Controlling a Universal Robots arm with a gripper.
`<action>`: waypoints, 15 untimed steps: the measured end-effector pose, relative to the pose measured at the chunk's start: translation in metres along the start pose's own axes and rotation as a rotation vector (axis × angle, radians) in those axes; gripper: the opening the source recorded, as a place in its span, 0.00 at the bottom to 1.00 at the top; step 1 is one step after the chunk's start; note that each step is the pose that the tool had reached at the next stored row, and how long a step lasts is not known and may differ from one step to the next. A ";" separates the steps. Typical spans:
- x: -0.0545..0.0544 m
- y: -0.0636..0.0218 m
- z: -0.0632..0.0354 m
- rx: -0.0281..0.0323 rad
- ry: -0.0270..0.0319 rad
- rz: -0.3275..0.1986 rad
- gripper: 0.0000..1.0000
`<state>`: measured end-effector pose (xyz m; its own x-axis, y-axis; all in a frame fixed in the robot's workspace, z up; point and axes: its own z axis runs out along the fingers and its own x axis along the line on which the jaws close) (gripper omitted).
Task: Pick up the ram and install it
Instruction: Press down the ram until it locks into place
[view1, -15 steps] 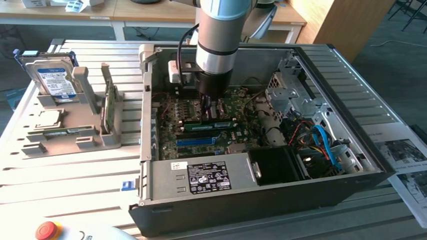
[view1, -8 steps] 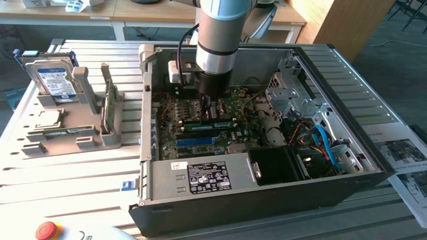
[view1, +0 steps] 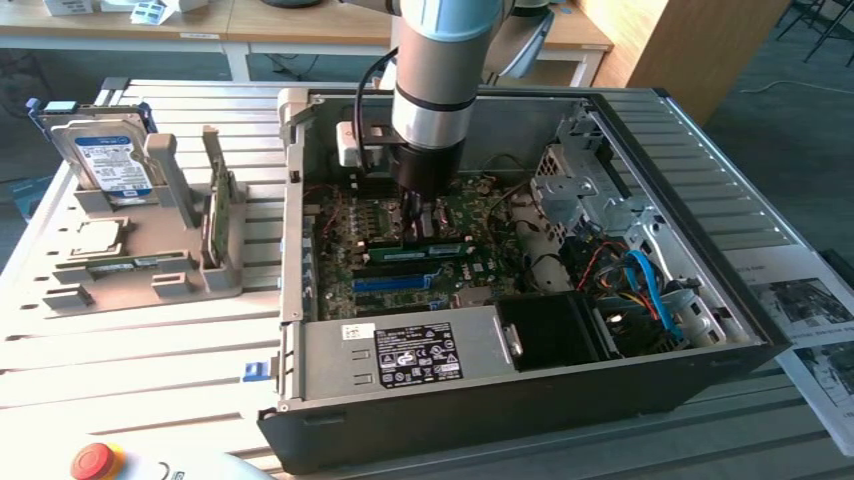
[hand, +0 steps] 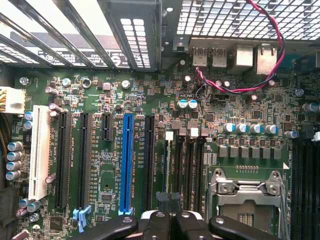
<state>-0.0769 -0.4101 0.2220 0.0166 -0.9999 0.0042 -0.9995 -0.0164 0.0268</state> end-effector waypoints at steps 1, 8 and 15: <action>0.000 0.0000 0.0002 0.0000 0.0002 0.000 0.10; 0.000 0.0002 -0.0093 0.0001 -0.0001 0.000 0.10; 0.000 0.0004 -0.0210 -0.0013 -0.0001 0.000 0.10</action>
<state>-0.0768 -0.4101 0.2431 0.0166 -0.9999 0.0040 -0.9995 -0.0165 0.0281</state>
